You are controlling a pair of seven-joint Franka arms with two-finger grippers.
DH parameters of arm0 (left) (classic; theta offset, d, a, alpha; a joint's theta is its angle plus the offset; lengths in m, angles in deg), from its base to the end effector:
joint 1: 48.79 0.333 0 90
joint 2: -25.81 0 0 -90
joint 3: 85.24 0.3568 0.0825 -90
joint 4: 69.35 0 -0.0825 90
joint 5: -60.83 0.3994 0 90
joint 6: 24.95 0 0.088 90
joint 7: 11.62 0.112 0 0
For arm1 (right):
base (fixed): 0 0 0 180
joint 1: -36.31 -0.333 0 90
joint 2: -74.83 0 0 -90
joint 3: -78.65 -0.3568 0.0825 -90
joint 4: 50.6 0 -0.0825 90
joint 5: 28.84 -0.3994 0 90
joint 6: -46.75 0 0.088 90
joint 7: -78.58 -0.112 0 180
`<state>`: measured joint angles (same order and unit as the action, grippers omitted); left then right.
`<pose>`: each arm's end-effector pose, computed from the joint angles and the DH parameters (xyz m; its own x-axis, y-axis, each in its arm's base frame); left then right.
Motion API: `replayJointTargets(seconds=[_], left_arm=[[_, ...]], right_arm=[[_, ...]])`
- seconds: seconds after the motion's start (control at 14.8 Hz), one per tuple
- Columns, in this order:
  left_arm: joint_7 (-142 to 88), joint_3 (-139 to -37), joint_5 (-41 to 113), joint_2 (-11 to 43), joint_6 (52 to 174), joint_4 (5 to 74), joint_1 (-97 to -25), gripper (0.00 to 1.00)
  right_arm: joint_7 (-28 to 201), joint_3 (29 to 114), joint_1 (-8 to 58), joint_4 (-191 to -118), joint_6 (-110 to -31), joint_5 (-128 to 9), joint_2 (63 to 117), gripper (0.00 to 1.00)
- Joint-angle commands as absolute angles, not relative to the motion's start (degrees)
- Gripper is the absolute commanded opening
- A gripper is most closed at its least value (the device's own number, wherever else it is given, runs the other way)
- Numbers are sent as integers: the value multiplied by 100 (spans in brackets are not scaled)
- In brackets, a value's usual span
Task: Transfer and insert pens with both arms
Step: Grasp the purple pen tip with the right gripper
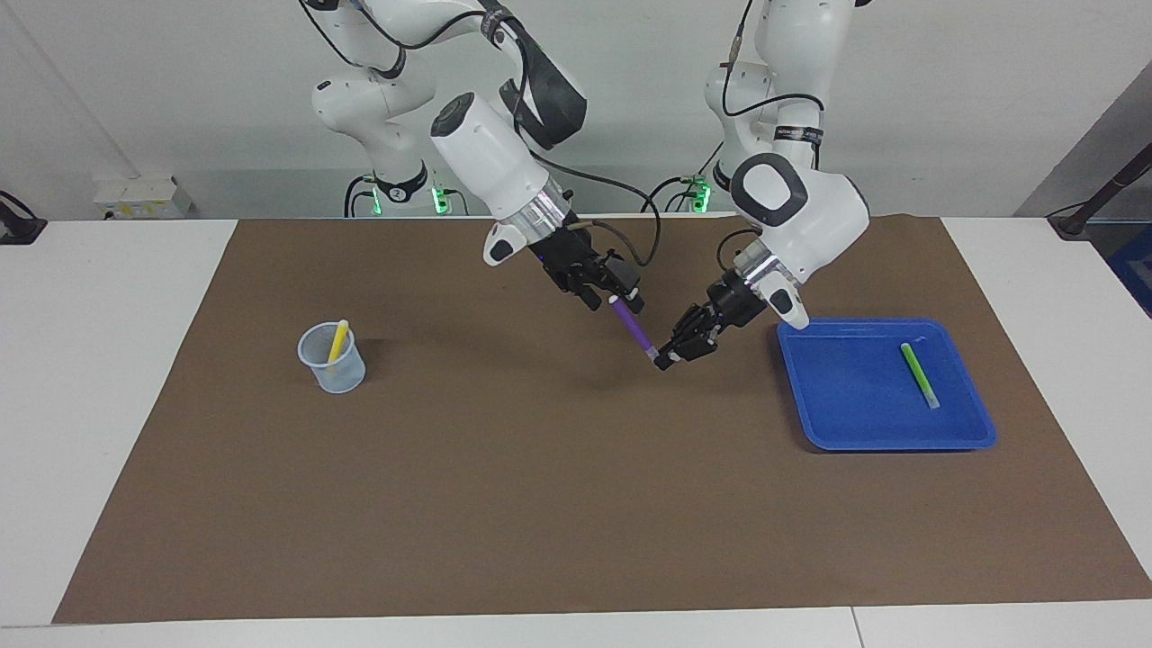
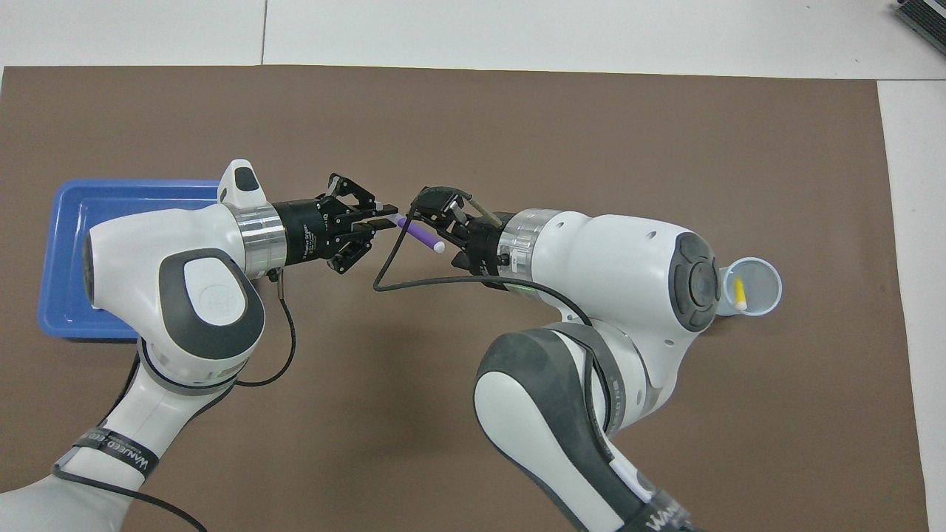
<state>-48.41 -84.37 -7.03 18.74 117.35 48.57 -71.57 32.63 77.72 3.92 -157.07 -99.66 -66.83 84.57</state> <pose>0.5730 -0.2296 0.4342 0.5078 0.6727 -0.5381 0.8188 -0.1827 0.5443 0.5622 0.3604 0.5136 0.8002 -0.5781 -0.1598 -0.5327 -0.5626 -0.6322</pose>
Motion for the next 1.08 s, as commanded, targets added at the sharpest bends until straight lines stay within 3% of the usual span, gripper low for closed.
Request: replayJointTargets(seconds=[0.0, 0.74, 0.88, 0.95, 1.01], left_arm=[[-4863, -8401, -798, 2080, 11822, 5053, -7217, 0], [-4880, -8392, -798, 2132, 11822, 5053, -7296, 0], [-4880, -8392, -798, 2132, 11822, 5053, -7287, 0], [-4889, -8392, -798, 2132, 11822, 5053, -7287, 0], [-4889, -8392, -798, 2132, 11822, 5053, -7296, 0]], right_arm=[[3420, 7742, 441, -15704, -9933, -6900, 8467, 82], [3534, 7751, 423, -15713, -9915, -7155, 8458, 50], [3551, 7742, 441, -15713, -9906, -7155, 8458, 26], [3551, 7742, 450, -15713, -9906, -7155, 8458, 6], [3543, 7742, 458, -15713, -9897, -7164, 8458, 0]])
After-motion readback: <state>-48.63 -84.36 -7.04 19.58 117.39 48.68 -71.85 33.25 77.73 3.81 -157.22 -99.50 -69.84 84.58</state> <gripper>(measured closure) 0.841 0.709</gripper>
